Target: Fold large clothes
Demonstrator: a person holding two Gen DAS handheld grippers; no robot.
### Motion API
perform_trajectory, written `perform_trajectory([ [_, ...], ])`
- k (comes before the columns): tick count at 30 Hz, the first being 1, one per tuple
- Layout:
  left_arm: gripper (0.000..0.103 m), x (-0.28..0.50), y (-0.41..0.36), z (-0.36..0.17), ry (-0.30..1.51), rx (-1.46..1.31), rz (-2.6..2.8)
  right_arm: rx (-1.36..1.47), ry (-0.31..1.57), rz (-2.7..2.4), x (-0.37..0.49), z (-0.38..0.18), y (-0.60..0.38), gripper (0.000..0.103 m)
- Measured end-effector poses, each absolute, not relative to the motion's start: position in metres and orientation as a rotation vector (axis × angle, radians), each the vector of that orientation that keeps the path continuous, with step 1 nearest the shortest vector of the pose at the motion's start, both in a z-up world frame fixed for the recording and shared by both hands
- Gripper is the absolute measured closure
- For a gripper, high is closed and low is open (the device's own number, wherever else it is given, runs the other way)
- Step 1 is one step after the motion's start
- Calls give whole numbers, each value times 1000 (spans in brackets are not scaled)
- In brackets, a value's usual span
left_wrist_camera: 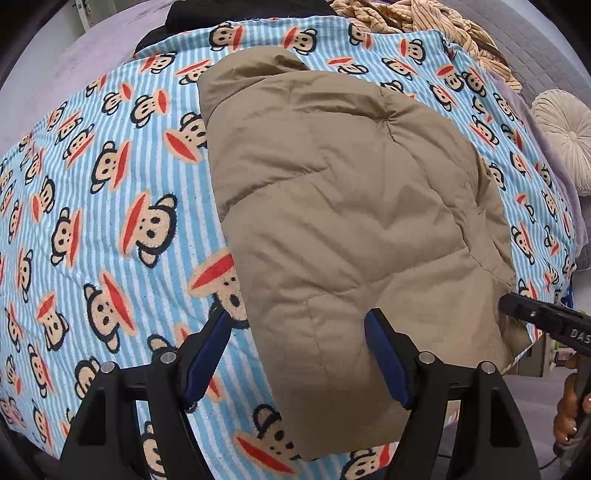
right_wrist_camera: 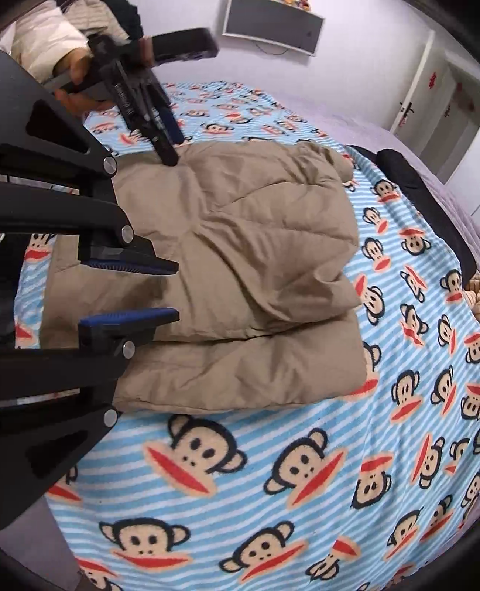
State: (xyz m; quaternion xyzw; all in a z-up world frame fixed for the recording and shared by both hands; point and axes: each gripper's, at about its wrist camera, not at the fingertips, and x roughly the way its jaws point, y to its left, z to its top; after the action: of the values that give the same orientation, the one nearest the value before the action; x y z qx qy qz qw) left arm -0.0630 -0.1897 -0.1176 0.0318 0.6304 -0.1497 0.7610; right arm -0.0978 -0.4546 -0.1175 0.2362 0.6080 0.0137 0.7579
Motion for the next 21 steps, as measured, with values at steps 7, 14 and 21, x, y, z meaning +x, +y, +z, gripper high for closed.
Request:
perform_trajectory([
  [7, 26, -72, -166, -105, 1337, 67, -341, 518, 1366, -68, -112, -126, -440, 82],
  [14, 0, -77, -148, -99, 1302, 99, -340, 509, 1336, -105, -117, -119, -426, 55],
  [21, 0, -78, -142, -106, 1338, 118, -322, 498, 1326, -110, -117, -115, -415, 37],
])
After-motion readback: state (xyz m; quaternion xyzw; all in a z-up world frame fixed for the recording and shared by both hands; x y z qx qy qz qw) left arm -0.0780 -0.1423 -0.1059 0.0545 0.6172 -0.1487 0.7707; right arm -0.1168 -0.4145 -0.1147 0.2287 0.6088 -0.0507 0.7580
